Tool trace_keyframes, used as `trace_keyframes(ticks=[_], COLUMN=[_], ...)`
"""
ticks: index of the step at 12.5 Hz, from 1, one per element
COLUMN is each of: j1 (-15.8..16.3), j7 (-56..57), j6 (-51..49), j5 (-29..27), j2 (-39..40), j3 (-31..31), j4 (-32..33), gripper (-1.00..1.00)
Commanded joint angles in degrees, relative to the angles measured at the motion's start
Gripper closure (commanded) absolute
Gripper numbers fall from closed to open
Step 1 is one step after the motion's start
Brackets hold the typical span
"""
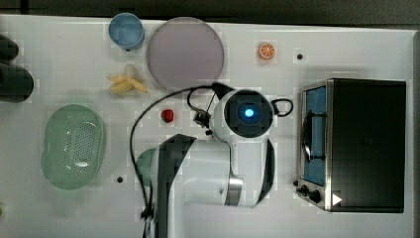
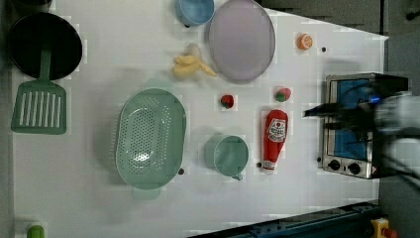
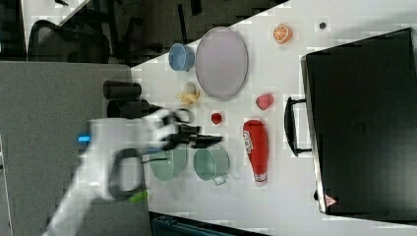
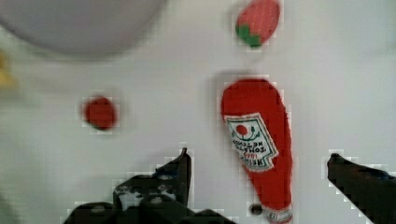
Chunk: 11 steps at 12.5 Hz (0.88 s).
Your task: Pick ketchup from plate and place it on table.
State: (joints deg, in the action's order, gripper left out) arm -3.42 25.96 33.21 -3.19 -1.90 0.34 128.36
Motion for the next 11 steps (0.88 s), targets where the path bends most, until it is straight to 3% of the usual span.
trace_keyframes(ticks=[1,6,11], j1=[0.35,0.39,0.40], j7=[-17.17,-21.70,-21.70], j6=[-12.68,-27.45,-29.02], j5=[-0.40,4.42,4.59], j2=[-7.08,-8.55,-8.59], j3=[0.27,0.41,0.56], j4=[-8.80,-20.10,-22.09], gripper=[-1.00,-1.00,-1.00])
